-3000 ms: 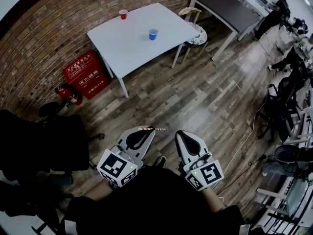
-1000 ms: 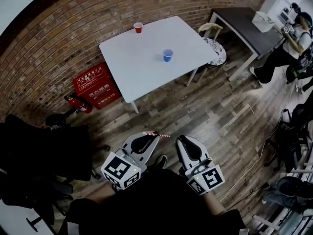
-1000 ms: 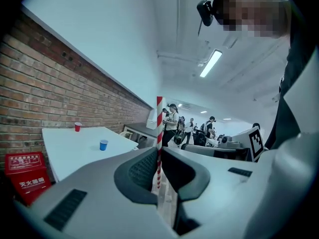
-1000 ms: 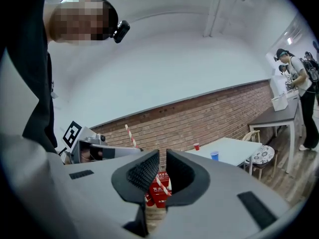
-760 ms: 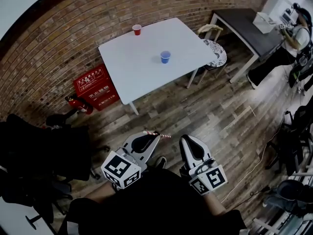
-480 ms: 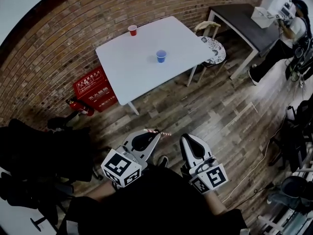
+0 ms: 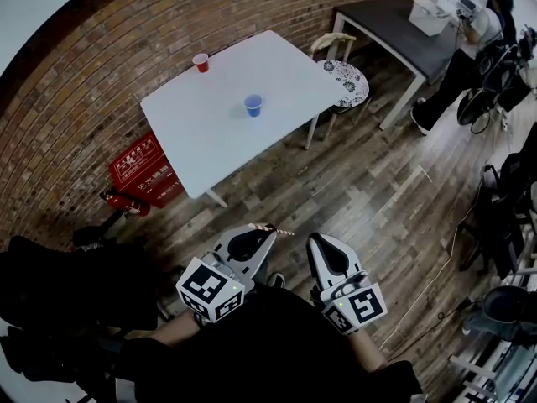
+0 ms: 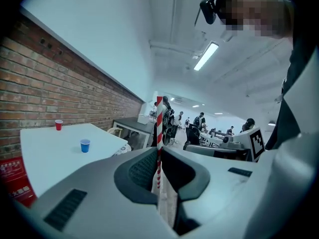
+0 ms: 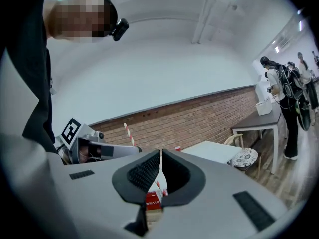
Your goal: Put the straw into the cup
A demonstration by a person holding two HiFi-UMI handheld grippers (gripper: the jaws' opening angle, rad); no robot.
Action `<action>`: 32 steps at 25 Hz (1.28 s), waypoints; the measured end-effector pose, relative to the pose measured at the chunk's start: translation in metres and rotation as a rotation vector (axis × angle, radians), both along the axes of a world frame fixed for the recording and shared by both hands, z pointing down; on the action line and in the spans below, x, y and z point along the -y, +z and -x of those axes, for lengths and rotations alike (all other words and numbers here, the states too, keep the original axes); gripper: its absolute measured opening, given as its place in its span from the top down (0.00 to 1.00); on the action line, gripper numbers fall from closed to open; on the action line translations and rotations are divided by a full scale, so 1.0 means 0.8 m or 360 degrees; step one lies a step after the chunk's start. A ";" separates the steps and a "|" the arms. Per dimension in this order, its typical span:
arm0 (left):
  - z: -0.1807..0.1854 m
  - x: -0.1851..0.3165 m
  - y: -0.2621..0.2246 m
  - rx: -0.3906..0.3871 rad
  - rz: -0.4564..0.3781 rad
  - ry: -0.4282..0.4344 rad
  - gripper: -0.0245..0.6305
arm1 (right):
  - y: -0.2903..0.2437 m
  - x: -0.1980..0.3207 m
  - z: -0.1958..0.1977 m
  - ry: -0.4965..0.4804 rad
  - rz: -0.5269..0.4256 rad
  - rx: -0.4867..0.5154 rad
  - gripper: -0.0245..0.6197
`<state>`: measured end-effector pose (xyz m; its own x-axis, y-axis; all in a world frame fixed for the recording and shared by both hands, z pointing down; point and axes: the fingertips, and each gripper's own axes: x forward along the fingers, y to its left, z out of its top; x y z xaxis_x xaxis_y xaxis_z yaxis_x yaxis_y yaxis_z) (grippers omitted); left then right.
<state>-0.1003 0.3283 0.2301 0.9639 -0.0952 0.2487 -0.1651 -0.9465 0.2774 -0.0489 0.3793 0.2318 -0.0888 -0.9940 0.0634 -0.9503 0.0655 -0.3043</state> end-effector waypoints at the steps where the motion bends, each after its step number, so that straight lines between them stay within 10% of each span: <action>1: -0.005 0.009 0.003 0.0000 0.0015 0.0004 0.90 | 0.006 0.008 -0.005 0.0013 0.0036 -0.0011 0.91; 32: -0.097 0.401 0.052 -0.0127 0.0343 -0.0018 0.90 | 0.051 0.388 -0.093 0.0001 0.0421 -0.0096 0.91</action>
<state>-0.0227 0.0073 0.2717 0.9804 -0.0590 0.1878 -0.1450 -0.8620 0.4857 0.0257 0.0687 0.2728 -0.0766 -0.9423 0.3258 -0.9672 -0.0091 -0.2537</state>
